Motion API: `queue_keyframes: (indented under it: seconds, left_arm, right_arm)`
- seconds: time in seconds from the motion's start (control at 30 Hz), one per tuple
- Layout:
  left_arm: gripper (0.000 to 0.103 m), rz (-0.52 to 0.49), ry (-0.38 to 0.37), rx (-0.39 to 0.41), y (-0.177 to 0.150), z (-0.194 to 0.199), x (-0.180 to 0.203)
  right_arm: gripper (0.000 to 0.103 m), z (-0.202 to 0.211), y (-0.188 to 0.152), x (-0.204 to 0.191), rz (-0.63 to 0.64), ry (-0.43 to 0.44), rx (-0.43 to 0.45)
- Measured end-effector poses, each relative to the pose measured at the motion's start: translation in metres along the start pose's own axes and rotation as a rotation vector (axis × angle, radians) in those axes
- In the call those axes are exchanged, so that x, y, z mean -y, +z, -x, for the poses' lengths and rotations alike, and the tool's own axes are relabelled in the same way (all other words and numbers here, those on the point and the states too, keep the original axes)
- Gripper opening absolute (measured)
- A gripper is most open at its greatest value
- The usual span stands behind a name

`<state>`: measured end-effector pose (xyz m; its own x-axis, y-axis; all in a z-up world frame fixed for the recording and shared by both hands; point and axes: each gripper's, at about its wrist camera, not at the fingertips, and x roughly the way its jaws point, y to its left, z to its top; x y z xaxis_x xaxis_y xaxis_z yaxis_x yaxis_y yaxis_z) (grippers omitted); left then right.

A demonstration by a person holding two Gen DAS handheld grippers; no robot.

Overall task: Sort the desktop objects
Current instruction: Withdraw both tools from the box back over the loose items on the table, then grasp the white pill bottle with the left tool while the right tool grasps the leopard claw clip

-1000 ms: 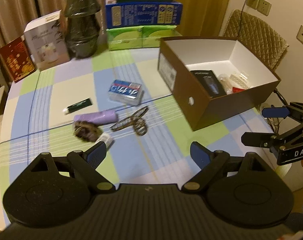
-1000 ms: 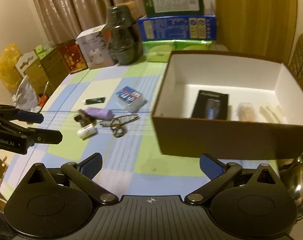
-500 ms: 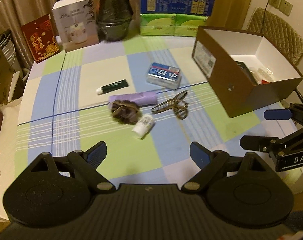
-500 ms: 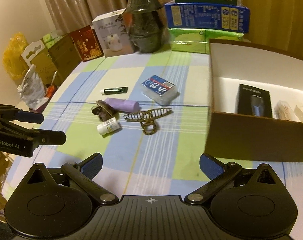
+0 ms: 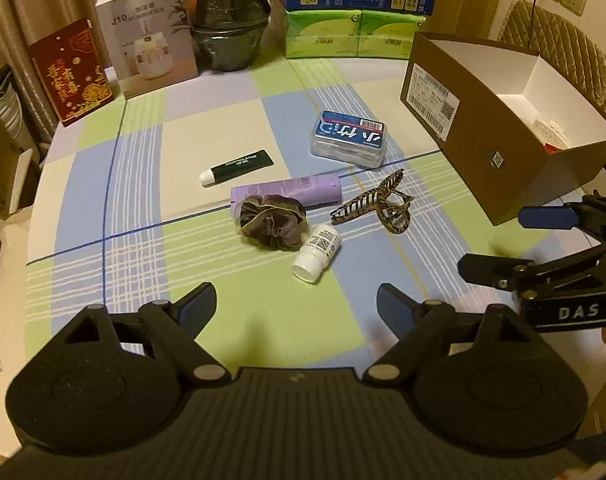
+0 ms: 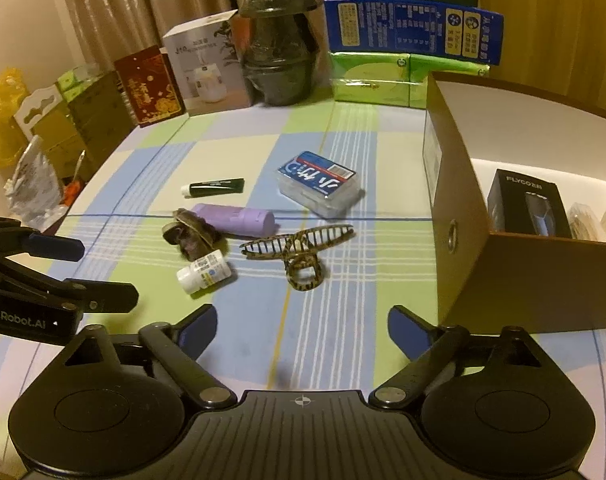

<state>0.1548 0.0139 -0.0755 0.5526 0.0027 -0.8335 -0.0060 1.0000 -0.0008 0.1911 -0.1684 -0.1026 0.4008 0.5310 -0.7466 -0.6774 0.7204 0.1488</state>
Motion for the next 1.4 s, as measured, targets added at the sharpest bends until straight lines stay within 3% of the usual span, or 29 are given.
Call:
queue_keyframes:
  seconds: [0.2, 0.3, 0.6, 0.87, 1.0, 1.2, 1.4]
  left_arm:
    - [0.080, -0.038, -0.024, -0.007, 0.005, -0.024, 0.002]
    - [0.071, -0.066, -0.038, -0.008, 0.008, -0.037, 0.004]
    - [0.051, -0.111, -0.078, -0.026, 0.017, -0.070, 0.008]
    - [0.039, -0.147, -0.101, -0.044, 0.023, -0.089, 0.012]
    - [0.025, -0.156, -0.106, -0.051, 0.022, -0.096, 0.014]
    - [0.023, -0.110, -0.103, -0.059, 0.020, -0.098, 0.008]
    - [0.023, -0.066, -0.077, -0.064, 0.020, -0.096, 0.000]
  right_arm:
    - [0.072, -0.020, 0.004, 0.000, -0.015, -0.012, 0.003]
    - [0.068, -0.028, 0.005, 0.000, -0.015, -0.016, -0.005]
    - [0.067, -0.044, 0.008, 0.003, -0.015, -0.021, -0.030]
    - [0.066, -0.053, 0.012, 0.005, -0.004, -0.022, -0.035]
    - [0.064, -0.061, 0.014, 0.003, 0.019, -0.022, -0.027]
    - [0.052, -0.075, 0.019, 0.001, 0.062, -0.011, -0.019]
    - [0.048, -0.088, 0.023, -0.001, 0.097, -0.001, -0.013]
